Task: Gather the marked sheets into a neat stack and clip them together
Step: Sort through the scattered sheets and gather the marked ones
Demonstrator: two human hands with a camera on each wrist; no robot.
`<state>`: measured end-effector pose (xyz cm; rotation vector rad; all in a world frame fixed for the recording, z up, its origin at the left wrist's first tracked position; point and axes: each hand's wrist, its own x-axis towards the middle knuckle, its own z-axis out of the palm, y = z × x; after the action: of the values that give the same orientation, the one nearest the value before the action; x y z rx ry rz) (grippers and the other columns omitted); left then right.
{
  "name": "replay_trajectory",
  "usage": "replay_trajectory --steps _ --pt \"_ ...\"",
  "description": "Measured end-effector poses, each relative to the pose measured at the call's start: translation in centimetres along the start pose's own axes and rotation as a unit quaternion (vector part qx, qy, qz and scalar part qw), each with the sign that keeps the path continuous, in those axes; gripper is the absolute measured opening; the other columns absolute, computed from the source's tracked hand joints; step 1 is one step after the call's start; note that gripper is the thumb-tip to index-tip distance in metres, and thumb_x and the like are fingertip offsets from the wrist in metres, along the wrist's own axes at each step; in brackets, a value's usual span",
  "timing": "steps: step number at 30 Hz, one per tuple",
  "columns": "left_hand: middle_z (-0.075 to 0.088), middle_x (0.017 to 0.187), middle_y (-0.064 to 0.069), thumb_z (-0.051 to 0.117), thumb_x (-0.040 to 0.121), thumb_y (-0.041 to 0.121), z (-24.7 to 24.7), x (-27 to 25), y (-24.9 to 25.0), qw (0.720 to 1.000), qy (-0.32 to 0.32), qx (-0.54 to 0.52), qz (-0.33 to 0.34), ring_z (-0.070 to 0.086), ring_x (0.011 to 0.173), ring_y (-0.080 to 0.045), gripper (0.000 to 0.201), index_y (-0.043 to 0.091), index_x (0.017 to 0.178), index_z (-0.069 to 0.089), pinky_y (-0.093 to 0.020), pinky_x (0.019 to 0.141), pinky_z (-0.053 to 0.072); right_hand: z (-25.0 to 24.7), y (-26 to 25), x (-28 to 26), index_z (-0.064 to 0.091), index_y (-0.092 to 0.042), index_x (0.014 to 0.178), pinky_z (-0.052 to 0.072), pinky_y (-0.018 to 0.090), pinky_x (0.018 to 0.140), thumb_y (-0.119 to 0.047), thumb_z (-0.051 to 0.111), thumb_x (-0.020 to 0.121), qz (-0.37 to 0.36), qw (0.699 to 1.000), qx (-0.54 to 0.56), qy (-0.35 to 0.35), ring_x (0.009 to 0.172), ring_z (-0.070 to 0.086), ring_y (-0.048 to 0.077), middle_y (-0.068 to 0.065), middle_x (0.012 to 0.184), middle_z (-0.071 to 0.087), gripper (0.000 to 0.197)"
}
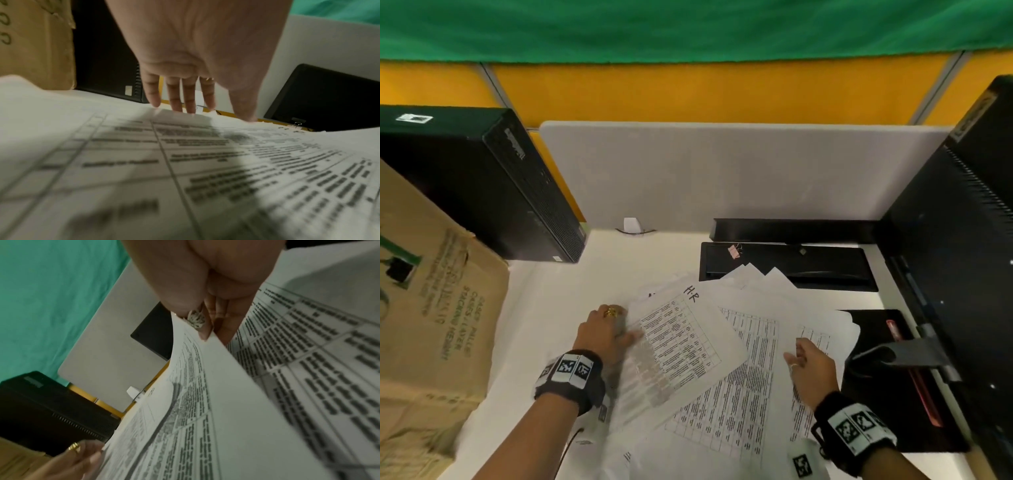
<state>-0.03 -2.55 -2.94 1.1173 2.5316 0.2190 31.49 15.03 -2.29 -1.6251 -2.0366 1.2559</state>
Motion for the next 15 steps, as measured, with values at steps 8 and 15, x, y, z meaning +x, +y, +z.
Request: replay_trajectory --steps 8,15 --pt "0.037 0.133 -0.012 0.050 0.063 0.079 2.0 -1.5 1.5 0.992 -0.056 0.100 -0.043 0.040 0.120 -0.030 0.101 0.013 0.136 0.029 -0.042 0.098 0.044 1.5 -2.8 -1.4 0.011 -0.010 0.143 0.023 0.034 0.109 -0.038 0.057 0.084 0.098 0.964 0.170 -0.177 0.138 0.025 0.025 0.009 0.152 0.023 0.080" --pt "0.055 0.123 -0.014 0.057 0.077 0.060 2.3 -2.9 4.9 0.984 -0.051 -0.025 -0.172 0.060 0.106 -0.031 0.079 0.006 0.130 0.032 -0.038 0.084 0.052 3.1 -3.1 -1.8 0.000 -0.014 0.145 0.017 0.039 0.114 -0.039 0.061 0.082 0.130 0.939 0.262 -0.182 0.142 0.015 0.025 0.007 0.156 0.010 0.091"
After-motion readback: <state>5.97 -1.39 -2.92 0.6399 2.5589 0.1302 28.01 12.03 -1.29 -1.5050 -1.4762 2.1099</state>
